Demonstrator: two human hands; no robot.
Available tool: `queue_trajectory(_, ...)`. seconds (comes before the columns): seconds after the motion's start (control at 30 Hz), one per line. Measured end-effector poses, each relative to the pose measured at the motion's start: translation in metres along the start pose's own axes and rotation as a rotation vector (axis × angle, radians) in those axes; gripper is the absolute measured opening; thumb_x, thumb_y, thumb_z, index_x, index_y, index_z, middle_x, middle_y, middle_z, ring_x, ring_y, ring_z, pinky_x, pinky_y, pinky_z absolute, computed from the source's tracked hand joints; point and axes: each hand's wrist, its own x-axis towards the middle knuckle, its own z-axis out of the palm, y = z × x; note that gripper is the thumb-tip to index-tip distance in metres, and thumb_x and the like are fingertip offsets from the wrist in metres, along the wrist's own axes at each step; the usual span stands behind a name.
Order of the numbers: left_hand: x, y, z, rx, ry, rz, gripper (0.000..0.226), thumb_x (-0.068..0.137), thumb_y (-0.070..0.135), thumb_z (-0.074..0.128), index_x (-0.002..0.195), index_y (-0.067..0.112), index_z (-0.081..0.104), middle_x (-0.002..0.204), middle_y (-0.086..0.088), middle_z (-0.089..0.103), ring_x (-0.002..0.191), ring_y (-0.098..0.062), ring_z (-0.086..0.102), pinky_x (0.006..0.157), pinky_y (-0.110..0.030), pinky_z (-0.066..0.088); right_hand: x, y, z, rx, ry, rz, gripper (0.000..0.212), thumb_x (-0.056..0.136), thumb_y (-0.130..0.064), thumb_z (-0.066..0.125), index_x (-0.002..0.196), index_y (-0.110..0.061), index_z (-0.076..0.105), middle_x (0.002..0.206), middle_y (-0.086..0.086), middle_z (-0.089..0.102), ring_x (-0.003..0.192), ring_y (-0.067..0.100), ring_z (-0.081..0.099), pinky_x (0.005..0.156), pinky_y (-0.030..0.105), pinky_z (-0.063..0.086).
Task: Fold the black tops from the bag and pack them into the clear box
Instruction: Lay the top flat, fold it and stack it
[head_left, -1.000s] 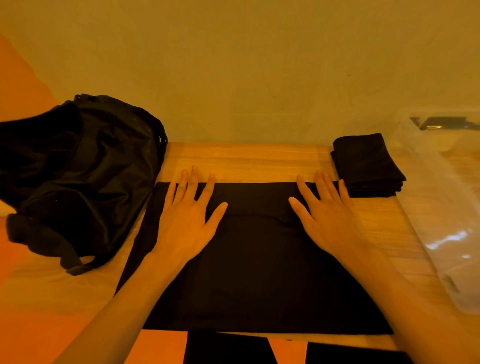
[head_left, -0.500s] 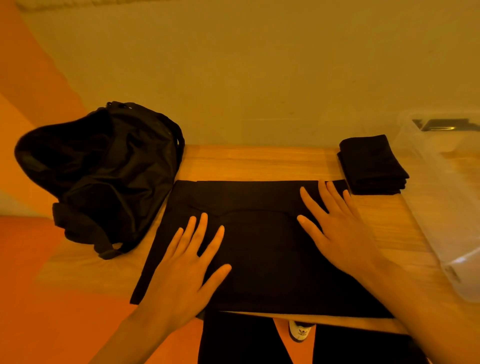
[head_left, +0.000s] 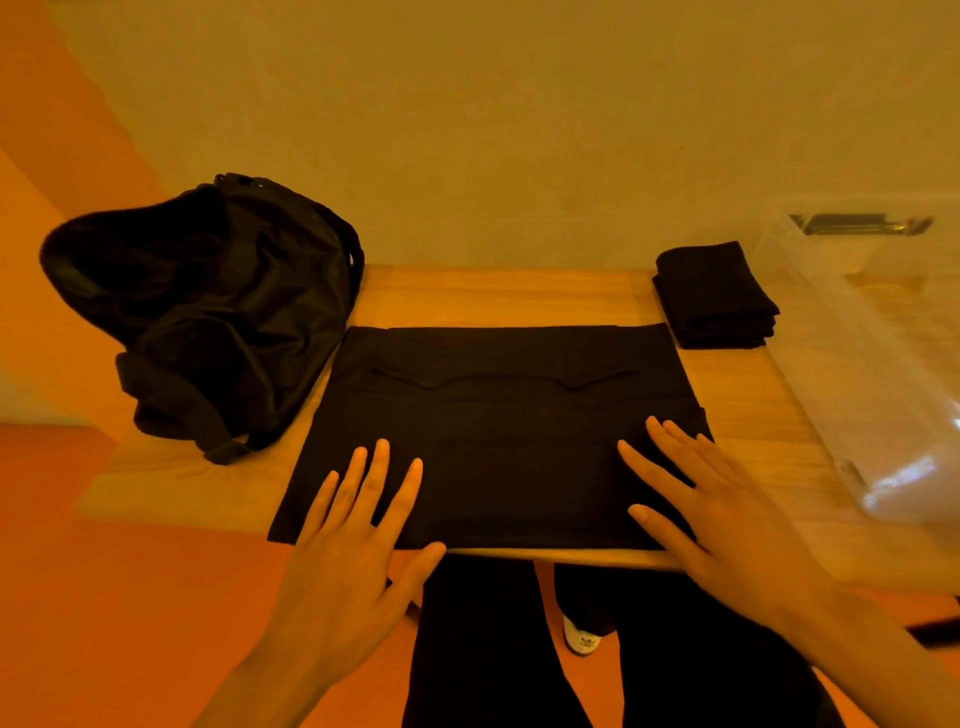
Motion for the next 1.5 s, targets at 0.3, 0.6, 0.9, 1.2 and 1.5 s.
queue_trajectory(0.3,-0.034,-0.028,0.015,0.021,0.161,0.029,0.072,0.103,0.065,0.024,0.163,0.025,0.018,0.17,-0.007,0.013,0.157,-0.023,0.008,0.126,-0.04,0.004,-0.042,0.014,0.035,-0.065,0.266,-0.068,0.068,0.096,-0.072,0.022,0.149,-0.034,0.04,0.156,0.001,0.039,0.144,0.02,0.034,0.113,0.043,0.033)
queue_trajectory(0.6,-0.032,-0.05,0.015,0.116,0.252,0.063,0.058,0.101,0.044,0.034,0.151,0.016,0.046,0.154,-0.012,0.046,0.143,-0.032,0.042,0.111,-0.051,0.041,-0.056,0.026,0.045,0.069,0.573,-0.152,0.052,0.09,-0.052,0.052,0.116,-0.013,0.075,0.115,0.004,0.07,0.103,0.024,0.063,0.077,0.044,0.059)
queue_trajectory(0.9,-0.029,-0.067,0.017,0.188,0.538,0.225,0.051,0.077,0.006,0.085,0.126,0.007,0.069,0.125,-0.011,0.07,0.103,-0.033,0.068,0.086,-0.047,0.046,-0.057,0.039,0.06,0.19,0.637,-0.227,0.039,0.092,-0.042,0.057,0.113,-0.015,0.075,0.103,-0.004,0.07,0.098,0.018,0.061,0.081,0.033,0.05)
queue_trajectory(1.2,-0.038,-0.085,0.02,0.182,0.648,0.343,0.03,0.089,0.003,0.057,0.113,0.005,0.075,0.113,-0.011,0.073,0.095,-0.031,0.068,0.083,-0.044,0.042,-0.067,0.053,0.063,0.189,0.717,-0.279,0.034,0.091,-0.035,0.059,0.109,-0.012,0.075,0.106,-0.002,0.071,0.099,0.019,0.061,0.084,0.033,0.048)
queue_trajectory(1.5,-0.046,-0.08,0.01,0.117,0.608,0.357,0.025,0.094,0.016,0.053,0.1,0.005,0.074,0.111,-0.011,0.072,0.102,-0.03,0.068,0.087,-0.04,0.041,-0.068,0.062,0.058,0.127,0.652,-0.228,0.05,0.093,-0.047,0.054,0.125,-0.01,0.066,0.123,0.006,0.065,0.116,0.022,0.057,0.092,0.042,0.049)
